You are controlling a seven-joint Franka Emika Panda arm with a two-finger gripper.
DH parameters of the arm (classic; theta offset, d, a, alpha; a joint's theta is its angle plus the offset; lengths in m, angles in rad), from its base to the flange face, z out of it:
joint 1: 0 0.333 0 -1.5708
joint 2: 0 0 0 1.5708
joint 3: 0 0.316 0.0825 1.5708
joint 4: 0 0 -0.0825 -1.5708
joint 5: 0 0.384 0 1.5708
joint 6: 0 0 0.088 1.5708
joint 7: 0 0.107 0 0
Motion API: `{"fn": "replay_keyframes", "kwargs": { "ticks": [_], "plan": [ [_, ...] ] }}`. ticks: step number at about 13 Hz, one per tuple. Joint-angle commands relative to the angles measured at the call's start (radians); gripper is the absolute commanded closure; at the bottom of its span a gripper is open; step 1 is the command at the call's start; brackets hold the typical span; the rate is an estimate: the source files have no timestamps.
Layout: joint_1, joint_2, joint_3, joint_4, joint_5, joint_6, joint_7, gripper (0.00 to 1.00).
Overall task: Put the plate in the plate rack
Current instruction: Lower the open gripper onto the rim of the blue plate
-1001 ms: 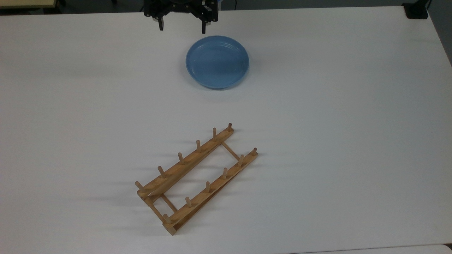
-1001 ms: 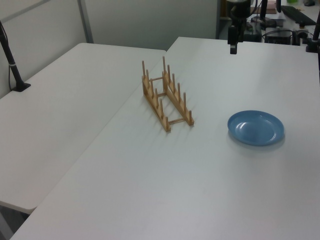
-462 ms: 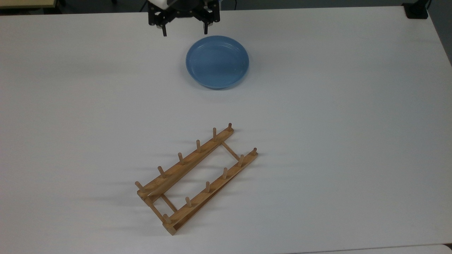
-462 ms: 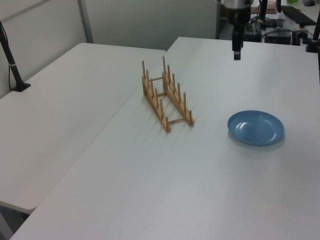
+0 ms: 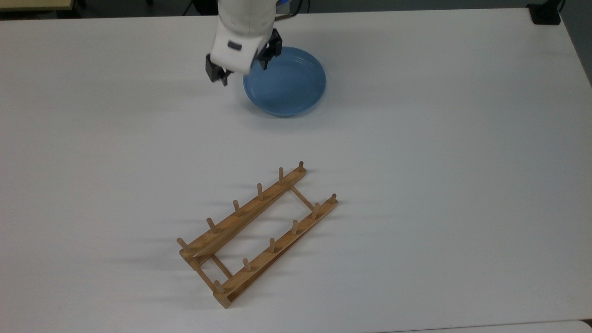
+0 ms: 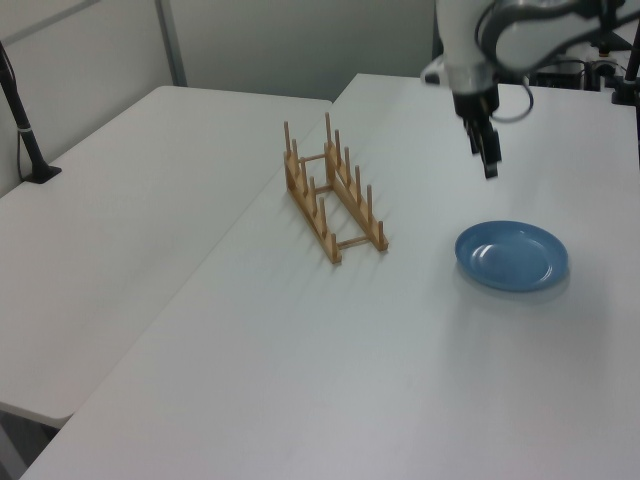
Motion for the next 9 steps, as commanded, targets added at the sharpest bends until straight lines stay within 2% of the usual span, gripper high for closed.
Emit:
{"fn": "replay_keyframes", "kwargs": {
  "ticks": [1,3,5,6,7,9],
  "plan": [
    [0.008,0.078,-0.001,-0.054,-0.039,0.066,-0.063,0.27],
    [0.008,0.121,0.002,-0.054,-0.039,0.079,-0.061,0.42],
    [0.01,0.144,0.004,-0.054,-0.039,0.084,-0.055,0.63],
    [0.011,0.151,0.004,-0.054,-0.039,0.092,-0.054,0.63],
    [0.019,0.162,0.004,-0.052,-0.04,0.096,-0.051,0.69],
    [0.025,0.167,0.004,-0.051,-0.039,0.095,-0.049,0.9]
  ]
}}
